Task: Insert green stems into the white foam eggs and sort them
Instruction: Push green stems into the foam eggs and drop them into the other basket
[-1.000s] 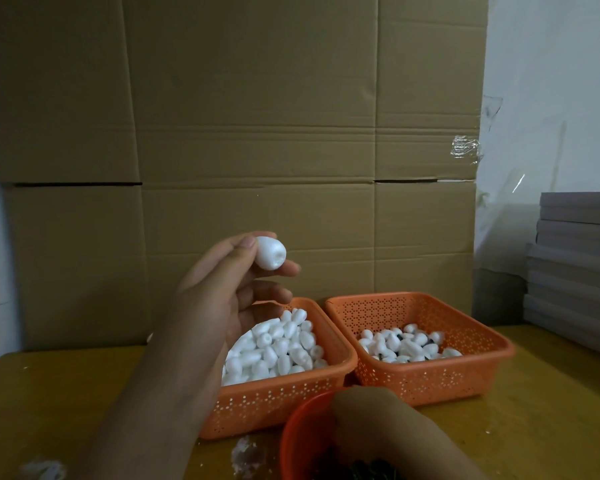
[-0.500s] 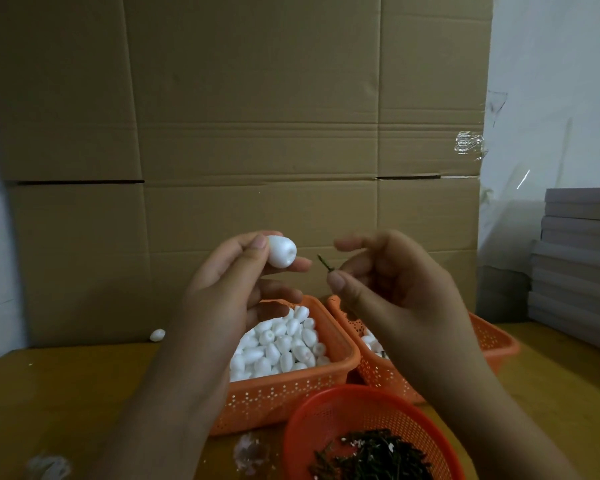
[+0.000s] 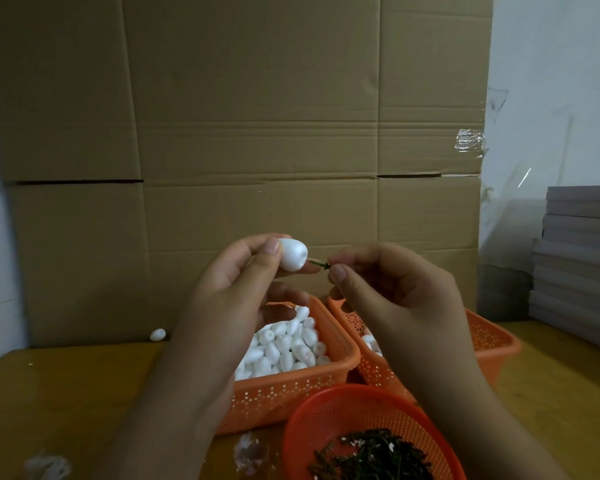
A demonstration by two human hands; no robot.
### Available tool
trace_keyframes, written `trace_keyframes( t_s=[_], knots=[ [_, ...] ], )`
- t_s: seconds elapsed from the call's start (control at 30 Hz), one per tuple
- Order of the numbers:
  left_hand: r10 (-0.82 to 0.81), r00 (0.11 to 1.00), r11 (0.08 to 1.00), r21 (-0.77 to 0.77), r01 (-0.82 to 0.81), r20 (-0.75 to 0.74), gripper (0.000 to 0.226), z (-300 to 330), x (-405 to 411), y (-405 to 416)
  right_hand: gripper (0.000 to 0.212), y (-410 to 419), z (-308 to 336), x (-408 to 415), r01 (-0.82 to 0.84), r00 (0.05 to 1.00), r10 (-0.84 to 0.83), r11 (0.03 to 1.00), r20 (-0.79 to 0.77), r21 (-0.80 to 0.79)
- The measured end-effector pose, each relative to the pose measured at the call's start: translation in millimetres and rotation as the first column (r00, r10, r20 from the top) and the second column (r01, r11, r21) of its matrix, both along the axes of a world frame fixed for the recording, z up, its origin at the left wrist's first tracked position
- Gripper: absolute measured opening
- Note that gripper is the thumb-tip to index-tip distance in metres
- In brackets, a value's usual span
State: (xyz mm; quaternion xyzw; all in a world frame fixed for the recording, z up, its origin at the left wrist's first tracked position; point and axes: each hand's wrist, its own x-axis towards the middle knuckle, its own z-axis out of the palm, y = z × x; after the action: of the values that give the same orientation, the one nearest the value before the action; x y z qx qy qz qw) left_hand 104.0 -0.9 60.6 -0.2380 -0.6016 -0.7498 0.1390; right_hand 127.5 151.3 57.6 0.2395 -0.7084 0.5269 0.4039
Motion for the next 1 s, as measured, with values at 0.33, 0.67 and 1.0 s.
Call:
trace_keyframes(
  t_s=[0.33, 0.67, 1.0],
  knots=[
    [-0.061, 0.997, 0.992, -0.111, 0.055, -0.052, 0.031, -3.1, 2.2, 8.5, 0.017, 2.2, 0.5, 0.3, -0.052, 0.999, 0.053, 0.998, -0.014, 0.027],
    [-0.082, 0.994, 0.995, -0.066, 0.078, -0.068, 0.030, -2.8, 3.6, 8.2, 0.015, 3.6, 5.2, 1.6, -0.181, 0.982, 0.184, 0.980, 0.034, -0.078],
    [0.035, 0.995, 0.998, -0.041, -0.039, -0.091, 0.018, -2.8, -1.4, 5.2, 0.009, 1.9, -0.4, -5.0, -0.063, 0.990, 0.069, 0.997, 0.122, -0.054]
  ],
)
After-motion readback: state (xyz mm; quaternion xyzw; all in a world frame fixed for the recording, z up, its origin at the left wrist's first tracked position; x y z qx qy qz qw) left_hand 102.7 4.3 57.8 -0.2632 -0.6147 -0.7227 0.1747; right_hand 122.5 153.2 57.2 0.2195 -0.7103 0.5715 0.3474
